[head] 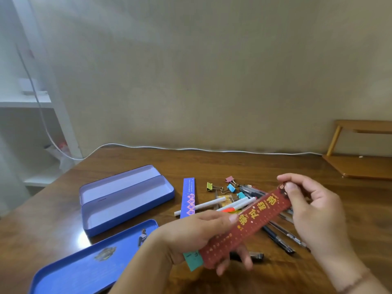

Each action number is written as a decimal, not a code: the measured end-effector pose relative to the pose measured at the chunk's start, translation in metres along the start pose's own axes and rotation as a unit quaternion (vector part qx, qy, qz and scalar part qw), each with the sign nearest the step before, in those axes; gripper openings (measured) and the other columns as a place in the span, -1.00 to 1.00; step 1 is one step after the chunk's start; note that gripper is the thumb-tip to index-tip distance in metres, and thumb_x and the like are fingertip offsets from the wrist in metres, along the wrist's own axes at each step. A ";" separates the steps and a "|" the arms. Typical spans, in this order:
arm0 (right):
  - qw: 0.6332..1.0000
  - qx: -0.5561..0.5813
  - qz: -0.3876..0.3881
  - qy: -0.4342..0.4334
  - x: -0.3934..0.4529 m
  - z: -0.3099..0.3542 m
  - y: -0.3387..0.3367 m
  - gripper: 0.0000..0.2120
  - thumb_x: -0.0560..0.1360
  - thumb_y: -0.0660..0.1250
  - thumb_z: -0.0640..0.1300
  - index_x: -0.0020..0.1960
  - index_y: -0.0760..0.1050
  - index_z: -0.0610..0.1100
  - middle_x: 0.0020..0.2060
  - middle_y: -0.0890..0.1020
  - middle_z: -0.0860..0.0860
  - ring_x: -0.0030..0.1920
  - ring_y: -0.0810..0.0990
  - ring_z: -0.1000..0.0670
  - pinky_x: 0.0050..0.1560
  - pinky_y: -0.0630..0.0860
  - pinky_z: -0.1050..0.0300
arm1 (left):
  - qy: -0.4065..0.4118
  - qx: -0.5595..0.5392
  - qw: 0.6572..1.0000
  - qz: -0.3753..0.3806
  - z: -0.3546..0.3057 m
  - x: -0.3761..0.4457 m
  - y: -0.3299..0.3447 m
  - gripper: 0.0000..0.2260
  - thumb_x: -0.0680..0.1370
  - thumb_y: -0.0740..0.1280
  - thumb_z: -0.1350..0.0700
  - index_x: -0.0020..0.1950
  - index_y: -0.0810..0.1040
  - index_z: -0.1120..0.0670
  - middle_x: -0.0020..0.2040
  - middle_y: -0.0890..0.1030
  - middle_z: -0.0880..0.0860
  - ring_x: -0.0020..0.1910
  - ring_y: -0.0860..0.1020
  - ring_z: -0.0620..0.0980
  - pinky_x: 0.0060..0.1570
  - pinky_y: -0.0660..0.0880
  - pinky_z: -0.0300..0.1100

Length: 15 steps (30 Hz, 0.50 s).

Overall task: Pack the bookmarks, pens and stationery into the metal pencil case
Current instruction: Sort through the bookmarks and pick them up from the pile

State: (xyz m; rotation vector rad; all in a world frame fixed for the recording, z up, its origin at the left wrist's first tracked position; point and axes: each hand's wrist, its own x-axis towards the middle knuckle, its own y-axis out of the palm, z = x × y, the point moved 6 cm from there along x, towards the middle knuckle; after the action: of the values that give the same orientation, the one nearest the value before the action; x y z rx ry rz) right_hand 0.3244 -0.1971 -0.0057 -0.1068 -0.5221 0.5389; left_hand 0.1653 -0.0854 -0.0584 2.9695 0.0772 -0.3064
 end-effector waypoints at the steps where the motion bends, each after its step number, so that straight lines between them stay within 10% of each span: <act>1: 0.999 -0.024 -0.005 -0.026 -0.002 0.002 0.001 -0.75 0.48 0.20 0.09 0.06 0.55 0.07 -0.10 0.61 0.12 -0.02 0.60 0.05 -0.41 0.61 0.27 | 0.010 0.016 1.000 0.025 0.000 0.001 0.004 -0.74 0.64 0.23 -0.01 0.26 0.45 0.09 -0.01 0.66 0.15 -0.34 0.59 -0.05 -0.30 0.49 -0.23; 8: 0.976 -0.118 -0.001 -0.181 -0.018 0.014 0.024 -0.71 0.51 0.21 0.14 0.11 0.50 0.01 -0.02 0.52 0.09 0.00 0.50 0.09 -0.08 0.46 0.31 | 0.172 -0.144 0.955 -0.193 -0.024 -0.023 -0.059 -0.65 0.47 0.26 0.27 0.27 0.46 0.24 -0.32 0.53 0.11 -0.54 0.47 -0.01 -0.52 0.45 -0.24; 15: 0.790 -0.363 0.309 -0.386 -0.077 -0.010 0.129 -0.50 0.54 -0.05 0.39 0.22 0.50 0.21 0.42 0.41 0.13 0.47 0.13 -0.07 0.42 0.19 -0.16 | 0.176 -0.294 0.891 -0.299 -0.016 -0.035 -0.090 -0.70 0.65 0.14 -0.06 0.19 0.54 0.09 -0.32 0.50 0.04 -0.56 0.38 -0.07 -0.60 0.33 -0.30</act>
State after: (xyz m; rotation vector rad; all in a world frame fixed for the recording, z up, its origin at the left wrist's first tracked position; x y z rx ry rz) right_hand 0.2135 -0.1265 -0.0785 -0.8480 -1.5224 1.0051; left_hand 0.1282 0.0047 -0.0493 2.2819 0.9531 0.1775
